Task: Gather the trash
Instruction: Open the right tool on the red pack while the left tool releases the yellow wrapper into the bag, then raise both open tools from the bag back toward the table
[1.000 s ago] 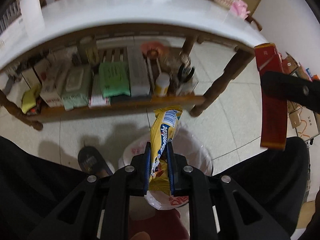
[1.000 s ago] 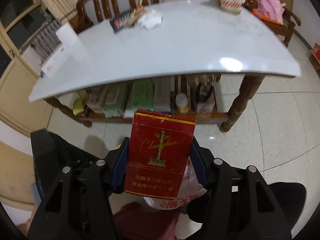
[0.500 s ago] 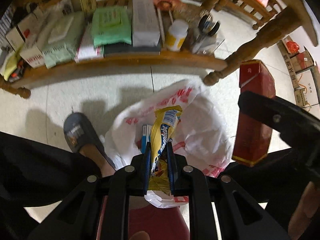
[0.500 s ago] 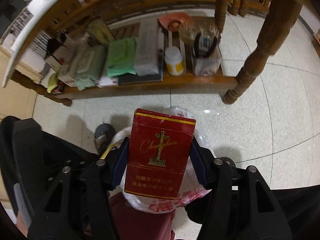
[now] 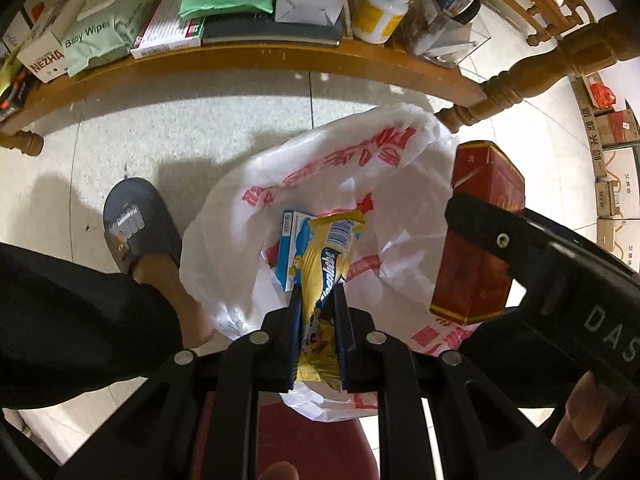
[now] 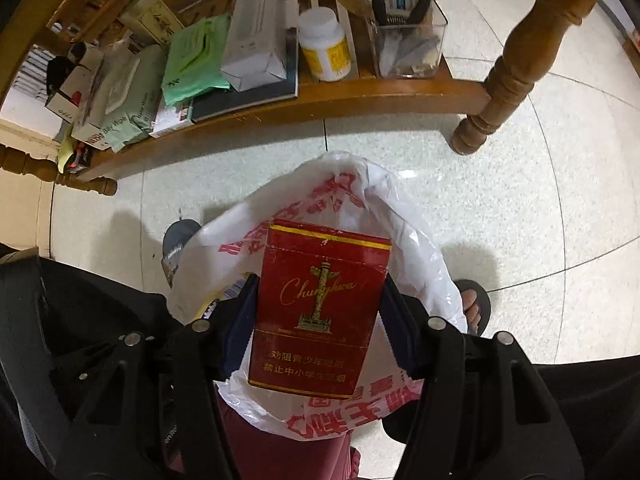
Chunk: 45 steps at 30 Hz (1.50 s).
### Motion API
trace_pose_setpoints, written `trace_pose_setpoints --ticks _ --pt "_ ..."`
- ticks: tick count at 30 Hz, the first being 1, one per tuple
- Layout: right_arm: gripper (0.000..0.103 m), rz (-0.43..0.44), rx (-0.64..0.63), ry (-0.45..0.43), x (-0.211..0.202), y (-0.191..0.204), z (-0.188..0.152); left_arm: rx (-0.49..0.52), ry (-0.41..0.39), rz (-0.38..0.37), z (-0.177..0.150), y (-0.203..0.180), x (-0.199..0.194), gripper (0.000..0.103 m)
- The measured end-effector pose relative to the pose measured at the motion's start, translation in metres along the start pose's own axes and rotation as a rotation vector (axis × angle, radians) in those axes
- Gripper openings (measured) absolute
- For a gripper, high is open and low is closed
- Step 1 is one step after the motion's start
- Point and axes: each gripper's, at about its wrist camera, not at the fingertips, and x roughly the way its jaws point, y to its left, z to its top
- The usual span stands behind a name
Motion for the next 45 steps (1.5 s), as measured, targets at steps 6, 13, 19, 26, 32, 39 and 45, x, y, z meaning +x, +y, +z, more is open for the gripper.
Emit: trace_pose_setpoints --ticks 6,13,19,26,32,39,45 --pt "0.058 0.002 0.008 0.015 0.004 -0.001 0.000 0.001 0.004 0.010 0.001 0.000 0.001 0.015" --pt "0.059 -0.015 0.019 0.024 0.005 -0.004 0.000 0.011 0.005 0.017 0.002 -0.004 0.000 0.064" --pt "0.086 -0.005 0.042 0.000 -0.003 -0.008 0.002 -0.005 -0.016 0.024 0.003 0.000 -0.006 0.095" --pt "0.096 0.027 0.076 -0.025 -0.013 -0.013 0.002 0.003 -0.080 0.062 0.004 -0.003 -0.022 0.095" --pt "0.096 0.045 0.085 -0.032 -0.019 -0.014 0.001 -0.014 -0.113 0.081 0.006 -0.001 -0.028 0.095" --pt "0.096 0.055 0.066 -0.049 -0.024 -0.010 0.000 -0.014 -0.143 0.090 0.006 -0.001 -0.035 0.095" --pt "0.096 0.044 0.037 -0.096 -0.036 -0.007 -0.002 -0.005 -0.188 0.101 0.006 -0.004 -0.047 0.095"
